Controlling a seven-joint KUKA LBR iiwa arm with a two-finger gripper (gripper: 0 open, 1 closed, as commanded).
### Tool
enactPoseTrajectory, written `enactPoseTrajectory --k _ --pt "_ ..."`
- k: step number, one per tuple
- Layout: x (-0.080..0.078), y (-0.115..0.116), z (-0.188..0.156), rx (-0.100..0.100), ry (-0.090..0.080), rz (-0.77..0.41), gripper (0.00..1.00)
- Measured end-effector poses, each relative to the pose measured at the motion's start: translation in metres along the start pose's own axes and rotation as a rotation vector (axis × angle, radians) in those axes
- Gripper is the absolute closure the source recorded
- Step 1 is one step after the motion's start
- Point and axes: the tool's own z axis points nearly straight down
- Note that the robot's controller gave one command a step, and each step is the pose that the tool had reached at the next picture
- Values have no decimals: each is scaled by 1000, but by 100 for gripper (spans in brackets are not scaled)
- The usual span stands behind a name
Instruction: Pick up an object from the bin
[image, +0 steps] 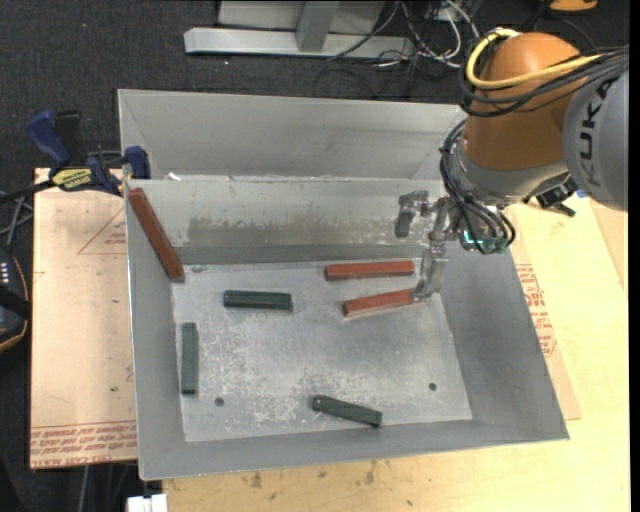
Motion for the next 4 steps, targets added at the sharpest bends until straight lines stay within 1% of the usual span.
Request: enactPoseTrajectory --k 1,2,3,4 --pt "-1 0 -4 1 -8 -1 0" --pt "-11 -4 47 1 -15 -27 0" --pt "-16 -28 115 0 -12 54 0" --pt "-33 -26 157 1 -10 38 0"
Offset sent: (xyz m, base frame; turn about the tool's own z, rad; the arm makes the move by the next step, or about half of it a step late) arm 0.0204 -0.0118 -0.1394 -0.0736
